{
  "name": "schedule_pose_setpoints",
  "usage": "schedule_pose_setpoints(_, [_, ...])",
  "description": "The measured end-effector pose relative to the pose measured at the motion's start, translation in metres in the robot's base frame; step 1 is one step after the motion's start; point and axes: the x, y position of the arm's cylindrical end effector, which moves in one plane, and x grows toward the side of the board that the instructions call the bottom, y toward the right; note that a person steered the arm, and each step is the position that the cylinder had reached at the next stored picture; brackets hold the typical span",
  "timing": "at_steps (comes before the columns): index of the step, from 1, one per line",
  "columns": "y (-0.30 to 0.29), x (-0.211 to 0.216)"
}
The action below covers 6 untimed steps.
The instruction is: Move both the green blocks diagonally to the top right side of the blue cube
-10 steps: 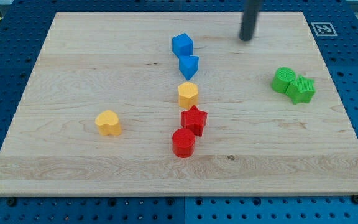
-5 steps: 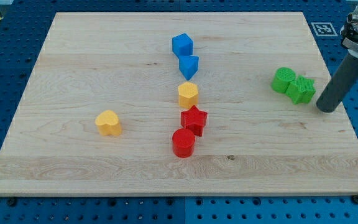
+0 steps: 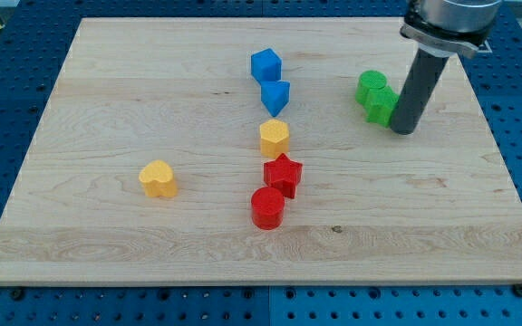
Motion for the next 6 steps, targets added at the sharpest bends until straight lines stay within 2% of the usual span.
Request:
schedule_pose_setpoints(2, [-0.002,-0.055])
schedule_pose_setpoints(3, [-0.010,-0.060])
schedule_pose_setpoints(5, [-0.015,-0.043])
schedule_pose_setpoints(6, [-0.041,-0.043])
